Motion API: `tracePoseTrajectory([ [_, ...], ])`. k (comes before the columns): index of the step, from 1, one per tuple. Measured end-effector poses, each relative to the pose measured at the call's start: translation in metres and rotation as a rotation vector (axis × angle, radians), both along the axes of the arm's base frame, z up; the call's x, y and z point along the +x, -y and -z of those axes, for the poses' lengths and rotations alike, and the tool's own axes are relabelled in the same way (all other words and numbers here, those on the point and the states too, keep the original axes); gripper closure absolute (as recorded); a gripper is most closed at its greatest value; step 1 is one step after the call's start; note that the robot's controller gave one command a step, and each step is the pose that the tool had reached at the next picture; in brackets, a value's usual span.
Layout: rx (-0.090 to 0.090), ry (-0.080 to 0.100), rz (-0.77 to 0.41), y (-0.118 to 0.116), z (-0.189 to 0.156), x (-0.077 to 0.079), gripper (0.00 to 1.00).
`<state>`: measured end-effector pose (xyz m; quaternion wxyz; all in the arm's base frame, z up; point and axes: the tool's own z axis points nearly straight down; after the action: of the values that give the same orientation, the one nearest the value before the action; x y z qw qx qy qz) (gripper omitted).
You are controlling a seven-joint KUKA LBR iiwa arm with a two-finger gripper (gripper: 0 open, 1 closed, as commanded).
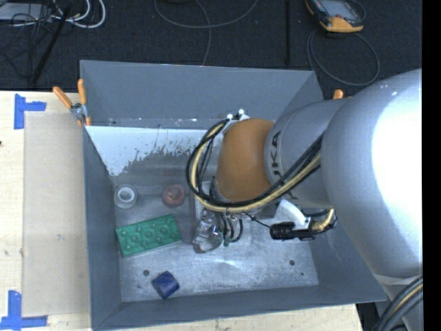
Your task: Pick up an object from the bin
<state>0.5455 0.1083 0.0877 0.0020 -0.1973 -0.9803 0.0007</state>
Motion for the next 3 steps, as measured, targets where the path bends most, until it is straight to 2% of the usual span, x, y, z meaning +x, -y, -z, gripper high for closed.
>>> tracePoseTrajectory([
  [1,0.000,-0.001,-0.226,0.028,-0.005,-0.026,1.00],
  [2,0.001,0.001,-0.225,0.027,-0.005,-0.026,0.00],
  [3,0.003,0.010,0.145,0.110,0.013,-0.008,0.00],
])
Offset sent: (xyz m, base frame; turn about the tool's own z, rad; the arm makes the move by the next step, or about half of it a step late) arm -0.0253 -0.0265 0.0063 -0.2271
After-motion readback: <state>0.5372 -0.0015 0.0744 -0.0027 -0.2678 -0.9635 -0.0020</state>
